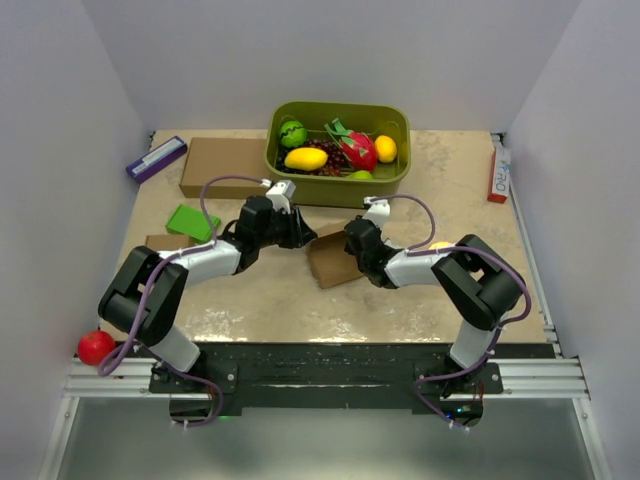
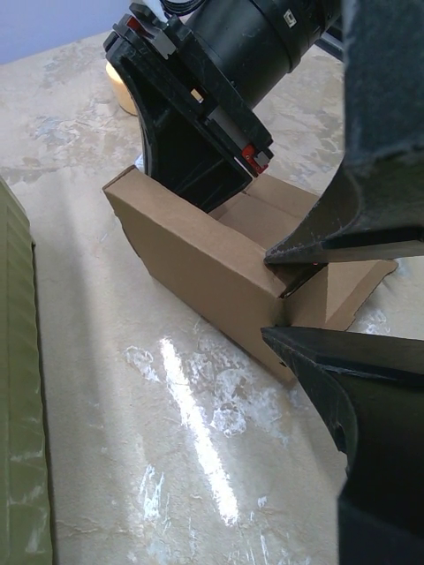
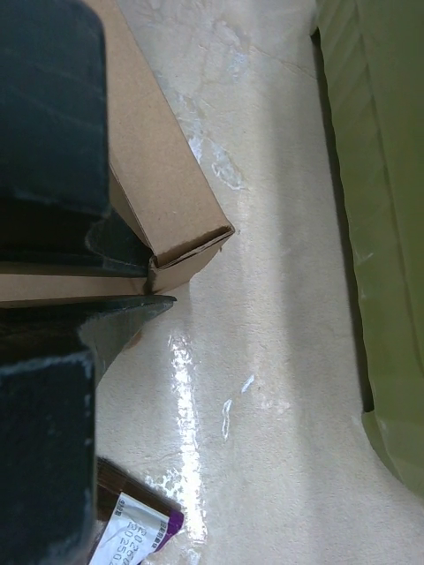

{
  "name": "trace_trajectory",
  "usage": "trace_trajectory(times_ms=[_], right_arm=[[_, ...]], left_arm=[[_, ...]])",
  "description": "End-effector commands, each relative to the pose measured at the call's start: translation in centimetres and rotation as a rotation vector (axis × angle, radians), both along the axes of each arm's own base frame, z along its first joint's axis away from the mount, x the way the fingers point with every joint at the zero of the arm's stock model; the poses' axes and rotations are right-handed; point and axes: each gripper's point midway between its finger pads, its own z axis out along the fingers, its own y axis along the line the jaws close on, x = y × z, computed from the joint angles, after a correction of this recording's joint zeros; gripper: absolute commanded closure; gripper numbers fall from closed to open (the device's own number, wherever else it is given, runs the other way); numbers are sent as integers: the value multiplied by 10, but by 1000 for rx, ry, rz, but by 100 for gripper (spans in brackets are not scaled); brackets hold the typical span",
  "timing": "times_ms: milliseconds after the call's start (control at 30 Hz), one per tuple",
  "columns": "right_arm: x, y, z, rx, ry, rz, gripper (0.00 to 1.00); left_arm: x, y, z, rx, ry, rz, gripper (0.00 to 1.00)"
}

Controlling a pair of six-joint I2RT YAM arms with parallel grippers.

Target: Fold the paper box

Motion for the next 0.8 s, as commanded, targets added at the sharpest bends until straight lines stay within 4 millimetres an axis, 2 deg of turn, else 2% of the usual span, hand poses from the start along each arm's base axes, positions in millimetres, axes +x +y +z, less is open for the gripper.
trace_trajectory(times_ms=[0,67,100,133,200,233,267,300,333,367,400,433,467,500,533,567,633,667,767], right_arm=[[-29,-53,-48,-194,158,-109,100],[-33,-46,-46,-189,157,-37,100],[-28,-34,-34,-150,116,11,100],[-30,-26,-31,-148,128,72,100],[-33,-21,-24,-150,146,116,100],[-34,-20,-21,-157,152,129,95],[-37,-19,-20,-154,162,142,78],[-41,-22,-19,-161,178,148,72],[-42,-21,-9,-146,163,152,66],[-49,-22,-9,-137,171,168,56],[-53,-24,-8,-134,177,174,52],[-55,-23,5,-112,154,183,50],[-62,-27,4,-110,171,191,45],[-66,-28,7,-102,171,193,44],[-67,-28,21,-79,146,198,43],[-73,-32,21,-83,159,200,41],[-79,-34,33,-58,144,206,39],[-83,-36,44,-36,123,211,37],[-93,-35,60,18,111,227,32]], left_arm=[[-15,-5,9,-37,7,-48,70],[-15,-5,8,-33,9,-49,70],[-16,-5,7,-31,11,-49,69],[-16,-5,7,-32,12,-47,69],[-16,-4,7,-32,18,-40,68],[-16,-3,8,-33,16,-34,67],[-16,-3,9,-35,16,-31,66],[-16,-2,11,-38,10,-24,62],[-15,-2,13,-39,8,-24,60],[-15,-2,15,-40,5,-24,59],[-15,-2,17,-40,0,-24,55],[-14,-3,19,-41,-3,-28,53],[-15,-3,21,-41,-6,-29,47],[-15,-3,23,-40,-13,-31,44],[-14,-2,25,-41,-16,-26,40],[-14,-1,29,-43,-28,-25,34],[-12,2,33,-30,-44,-9,29],[-12,5,37,-21,-54,-1,26],[-8,15,47,22,-96,37,23]])
